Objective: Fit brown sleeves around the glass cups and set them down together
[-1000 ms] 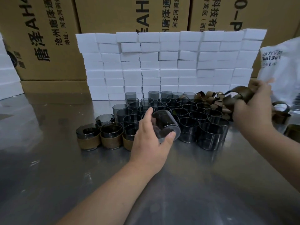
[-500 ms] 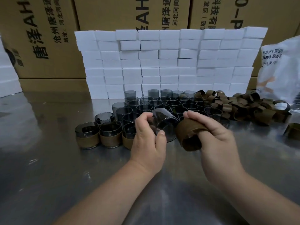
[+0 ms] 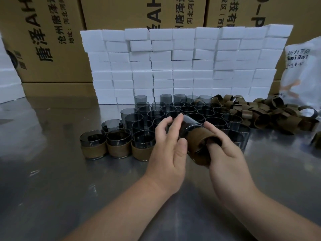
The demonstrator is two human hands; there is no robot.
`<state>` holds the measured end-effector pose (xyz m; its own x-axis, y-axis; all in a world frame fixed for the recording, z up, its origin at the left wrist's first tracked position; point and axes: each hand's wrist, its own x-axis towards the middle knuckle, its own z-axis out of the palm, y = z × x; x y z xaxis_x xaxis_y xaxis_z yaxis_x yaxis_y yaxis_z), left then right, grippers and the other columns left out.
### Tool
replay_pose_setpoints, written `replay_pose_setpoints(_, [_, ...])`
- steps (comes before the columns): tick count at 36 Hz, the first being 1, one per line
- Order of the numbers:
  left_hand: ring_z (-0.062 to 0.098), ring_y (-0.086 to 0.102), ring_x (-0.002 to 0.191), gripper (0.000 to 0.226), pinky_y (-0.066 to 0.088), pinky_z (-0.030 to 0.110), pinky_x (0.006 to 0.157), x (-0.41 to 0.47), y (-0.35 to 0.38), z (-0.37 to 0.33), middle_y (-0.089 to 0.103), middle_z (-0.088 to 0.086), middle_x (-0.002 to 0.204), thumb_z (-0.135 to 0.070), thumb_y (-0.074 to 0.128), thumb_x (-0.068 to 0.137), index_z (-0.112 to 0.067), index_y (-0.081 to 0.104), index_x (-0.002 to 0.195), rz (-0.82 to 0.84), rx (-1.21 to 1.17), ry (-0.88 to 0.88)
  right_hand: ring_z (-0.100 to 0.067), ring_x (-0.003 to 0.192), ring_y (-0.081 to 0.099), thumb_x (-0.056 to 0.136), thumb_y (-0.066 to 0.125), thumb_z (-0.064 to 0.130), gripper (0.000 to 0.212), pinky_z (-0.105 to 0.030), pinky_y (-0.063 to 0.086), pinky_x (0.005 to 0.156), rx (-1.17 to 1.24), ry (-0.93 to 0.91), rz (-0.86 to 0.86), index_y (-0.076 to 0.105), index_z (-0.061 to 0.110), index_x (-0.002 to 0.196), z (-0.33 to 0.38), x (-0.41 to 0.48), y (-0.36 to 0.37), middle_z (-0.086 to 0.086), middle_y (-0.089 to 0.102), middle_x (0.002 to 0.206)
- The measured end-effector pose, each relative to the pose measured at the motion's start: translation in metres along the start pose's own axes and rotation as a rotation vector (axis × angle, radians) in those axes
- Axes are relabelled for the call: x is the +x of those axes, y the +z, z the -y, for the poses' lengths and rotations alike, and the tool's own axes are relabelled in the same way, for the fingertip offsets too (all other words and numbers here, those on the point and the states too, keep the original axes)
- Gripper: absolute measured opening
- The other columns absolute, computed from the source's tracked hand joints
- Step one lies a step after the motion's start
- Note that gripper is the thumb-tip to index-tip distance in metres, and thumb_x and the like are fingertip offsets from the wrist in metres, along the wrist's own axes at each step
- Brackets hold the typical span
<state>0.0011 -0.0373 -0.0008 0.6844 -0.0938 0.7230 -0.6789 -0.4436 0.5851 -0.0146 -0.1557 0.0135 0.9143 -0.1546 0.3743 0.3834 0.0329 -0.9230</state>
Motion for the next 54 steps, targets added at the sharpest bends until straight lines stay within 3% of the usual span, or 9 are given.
replay_pose_setpoints(8, [0.008,0.029,0.132,0.101,0.035,0.028,0.102,-0.001,-0.004,-0.015,0.007,-0.008,0.153,-0.081,0.021,0.068,-0.021,0.009,0.148,0.137,0.235,-0.068,0.023,0.093,0.053,0.096,0.039,0.003,0.047,-0.001,0.043,0.079,-0.145,-0.056,0.017,0.055,0.048,0.098,0.000,0.002,-0.004,0.033,0.063,0.091])
replay_pose_setpoints(15, [0.016,0.035,0.131,0.089,0.037,0.029,0.096,0.005,-0.006,-0.026,0.020,-0.003,0.154,-0.060,0.006,0.073,-0.014,0.021,0.148,0.116,0.559,-0.096,0.033,0.092,0.043,0.096,0.039,0.008,0.044,0.008,0.035,0.076,-0.304,-0.070,0.034,0.051,0.041,0.123,-0.006,0.003,-0.009,0.034,0.050,0.096])
replay_pose_setpoints(21, [0.029,0.066,0.085,0.056,0.051,0.031,0.057,0.009,-0.007,-0.033,0.063,0.015,0.114,-0.028,0.031,0.085,0.003,0.053,0.127,0.027,0.575,0.008,0.019,0.103,0.049,0.094,0.045,0.014,0.039,0.006,0.034,0.082,-0.239,-0.075,0.068,0.050,0.042,0.121,-0.005,0.000,-0.004,0.036,0.051,0.102])
replay_pose_setpoints(29, [0.034,0.065,0.096,0.054,0.044,0.025,0.081,0.009,-0.009,-0.028,0.061,0.021,0.115,-0.021,0.030,0.082,0.008,0.058,0.118,-0.111,0.403,-0.025,0.029,0.102,0.044,0.076,0.066,0.017,0.070,0.007,0.035,0.075,-0.071,-0.065,0.121,0.038,0.022,0.140,-0.004,-0.002,-0.002,0.027,0.047,0.122])
replay_pose_setpoints(38, [0.011,0.045,0.102,0.062,0.025,-0.004,0.084,0.007,-0.005,-0.027,0.059,0.018,0.115,-0.027,0.026,0.079,0.006,0.054,0.124,-0.238,0.239,-0.062,0.038,0.106,0.029,0.066,0.069,0.025,0.054,0.009,0.029,0.079,-0.103,-0.136,0.143,0.047,0.055,0.106,0.001,-0.004,-0.004,0.017,0.032,0.146])
replay_pose_setpoints(42, [0.008,0.045,0.100,0.057,0.023,-0.009,0.085,0.006,-0.005,-0.028,0.056,0.009,0.108,-0.022,0.028,0.080,0.008,0.055,0.121,-0.269,0.204,-0.052,0.004,0.135,0.031,0.074,0.071,0.013,0.060,-0.007,0.035,0.100,-0.014,-0.127,0.222,0.047,0.052,0.113,0.000,-0.007,-0.003,0.009,0.033,0.151])
replay_pose_setpoints(45, [-0.003,0.045,0.096,0.059,0.023,-0.009,0.084,0.007,-0.004,-0.028,0.047,-0.001,0.105,-0.022,0.027,0.079,0.008,0.054,0.122,-0.285,0.193,-0.051,-0.005,0.138,0.031,0.076,0.069,0.004,0.066,-0.003,0.043,0.083,0.044,-0.088,0.265,0.043,0.051,0.115,0.002,-0.009,0.000,0.010,0.028,0.153])
replay_pose_setpoints(49, [-0.036,0.033,0.088,0.064,0.020,-0.012,0.079,0.005,-0.001,-0.026,0.041,-0.021,0.098,-0.022,0.028,0.075,0.004,0.048,0.129,-0.299,0.157,-0.062,0.002,0.125,0.046,0.056,0.071,0.037,0.075,-0.009,0.043,0.092,0.020,-0.068,0.285,0.036,0.054,0.121,0.004,-0.008,0.001,0.006,0.029,0.153])
replay_pose_setpoints(54, [-0.038,0.030,0.092,0.062,0.021,-0.010,0.082,0.003,0.002,-0.020,0.041,-0.026,0.103,-0.020,0.030,0.074,0.001,0.049,0.129,-0.339,0.130,-0.079,0.013,0.117,0.048,0.050,0.071,0.045,0.084,-0.009,0.042,0.094,0.037,-0.085,0.267,0.025,0.058,0.120,0.001,-0.006,0.001,0.044,0.049,0.121])
